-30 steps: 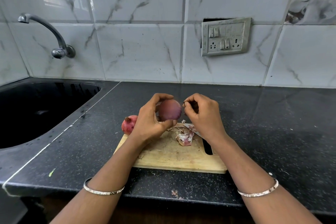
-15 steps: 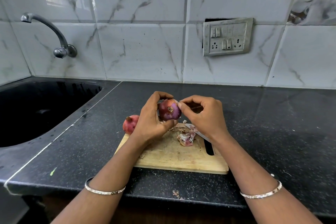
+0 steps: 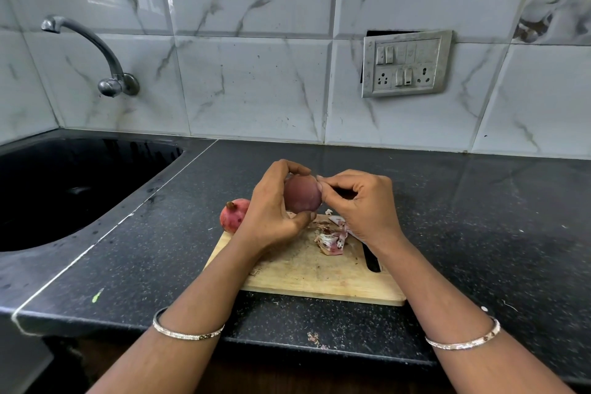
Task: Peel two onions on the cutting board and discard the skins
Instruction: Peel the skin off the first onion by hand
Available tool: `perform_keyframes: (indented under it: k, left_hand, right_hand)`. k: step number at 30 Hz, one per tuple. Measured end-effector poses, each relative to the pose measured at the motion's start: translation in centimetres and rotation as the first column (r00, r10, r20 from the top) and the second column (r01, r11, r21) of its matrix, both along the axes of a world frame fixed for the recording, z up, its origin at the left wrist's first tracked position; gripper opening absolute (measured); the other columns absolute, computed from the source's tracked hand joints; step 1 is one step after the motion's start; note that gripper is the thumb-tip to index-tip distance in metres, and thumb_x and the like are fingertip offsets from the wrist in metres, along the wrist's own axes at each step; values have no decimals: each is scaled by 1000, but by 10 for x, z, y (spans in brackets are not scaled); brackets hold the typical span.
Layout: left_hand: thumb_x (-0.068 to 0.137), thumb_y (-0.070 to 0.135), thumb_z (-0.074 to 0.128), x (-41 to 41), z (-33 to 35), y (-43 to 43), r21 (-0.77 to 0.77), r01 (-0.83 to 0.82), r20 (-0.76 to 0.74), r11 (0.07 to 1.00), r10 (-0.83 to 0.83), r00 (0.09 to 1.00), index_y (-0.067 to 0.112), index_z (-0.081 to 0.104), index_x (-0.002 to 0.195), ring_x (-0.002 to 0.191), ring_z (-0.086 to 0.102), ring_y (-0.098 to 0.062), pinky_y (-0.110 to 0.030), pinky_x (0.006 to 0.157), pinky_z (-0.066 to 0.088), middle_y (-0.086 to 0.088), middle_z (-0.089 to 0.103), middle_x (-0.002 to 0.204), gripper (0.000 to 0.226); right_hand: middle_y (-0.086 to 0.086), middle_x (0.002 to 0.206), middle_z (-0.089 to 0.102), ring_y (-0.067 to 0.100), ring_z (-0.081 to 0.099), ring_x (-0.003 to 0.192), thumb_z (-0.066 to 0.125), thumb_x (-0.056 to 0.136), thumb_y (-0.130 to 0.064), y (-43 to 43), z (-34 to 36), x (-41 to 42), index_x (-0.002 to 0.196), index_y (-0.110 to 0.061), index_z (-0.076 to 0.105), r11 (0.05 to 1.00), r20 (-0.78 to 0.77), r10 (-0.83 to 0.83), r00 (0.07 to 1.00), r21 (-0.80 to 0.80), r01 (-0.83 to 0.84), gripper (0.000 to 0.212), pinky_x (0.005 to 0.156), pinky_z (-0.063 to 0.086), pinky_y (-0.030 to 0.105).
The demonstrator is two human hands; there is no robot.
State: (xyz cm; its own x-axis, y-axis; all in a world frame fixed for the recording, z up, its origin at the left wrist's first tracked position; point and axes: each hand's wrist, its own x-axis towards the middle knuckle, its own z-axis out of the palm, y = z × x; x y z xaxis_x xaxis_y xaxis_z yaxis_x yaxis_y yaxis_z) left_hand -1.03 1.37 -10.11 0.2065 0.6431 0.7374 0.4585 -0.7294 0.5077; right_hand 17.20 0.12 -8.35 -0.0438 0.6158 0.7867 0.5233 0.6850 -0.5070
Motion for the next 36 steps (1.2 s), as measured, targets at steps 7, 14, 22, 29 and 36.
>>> perform_keyframes:
  k: [7, 14, 22, 29, 36]
  left_hand:
    - [67, 24, 85, 1, -2, 1, -42, 16, 4, 999, -16, 1000, 13, 55, 122, 109, 61, -13, -38, 88, 57, 0, 59, 120, 64]
    - [70, 30, 87, 2, 0, -1, -58, 9, 66, 998, -5, 998, 18, 54, 124, 113, 62, -13, -38, 91, 58, 7, 57, 124, 65]
    - [75, 29, 88, 3, 1, -1, -28, 31, 43, 999, -30, 999, 17, 54, 125, 114, 61, -7, -30, 88, 58, 7, 61, 121, 63]
    - [76, 34, 88, 2, -3, 1, -17, -8, -22, 1000, 7, 1000, 19, 57, 134, 113, 61, -4, -34, 89, 60, 9, 63, 124, 68]
    - [70, 34, 93, 2, -2, 3, 20, -80, -84, 997, 82, 993, 17, 64, 130, 109, 61, -7, -6, 96, 40, 3, 64, 123, 68]
  right_hand:
    - [-5, 77, 75, 4, 68, 70, 77, 84, -9, 0, -1, -1, 87, -13, 82, 997, 67, -77, 995, 33, 75, 6, 66, 56, 23]
    - [-8, 76, 76, 6, 73, 72, 74, 86, -8, 3, 1, 1, 90, -17, 81, 987, -158, -30, 987, -159, 5, 12, 71, 61, 27]
    - [12, 90, 79, 27, 77, 86, 82, 84, -21, 2, 2, 1, 102, -7, 79, 859, -468, 88, 879, -411, -305, 23, 78, 63, 50]
    - [0, 88, 79, 13, 77, 82, 77, 86, -12, 6, -1, 6, 98, -13, 82, 942, -268, -4, 963, -325, -86, 13, 76, 64, 43]
    - [11, 80, 75, 24, 76, 74, 53, 100, -2, 0, 5, 2, 91, -8, 69, 907, -375, 34, 926, -377, -186, 19, 66, 63, 41]
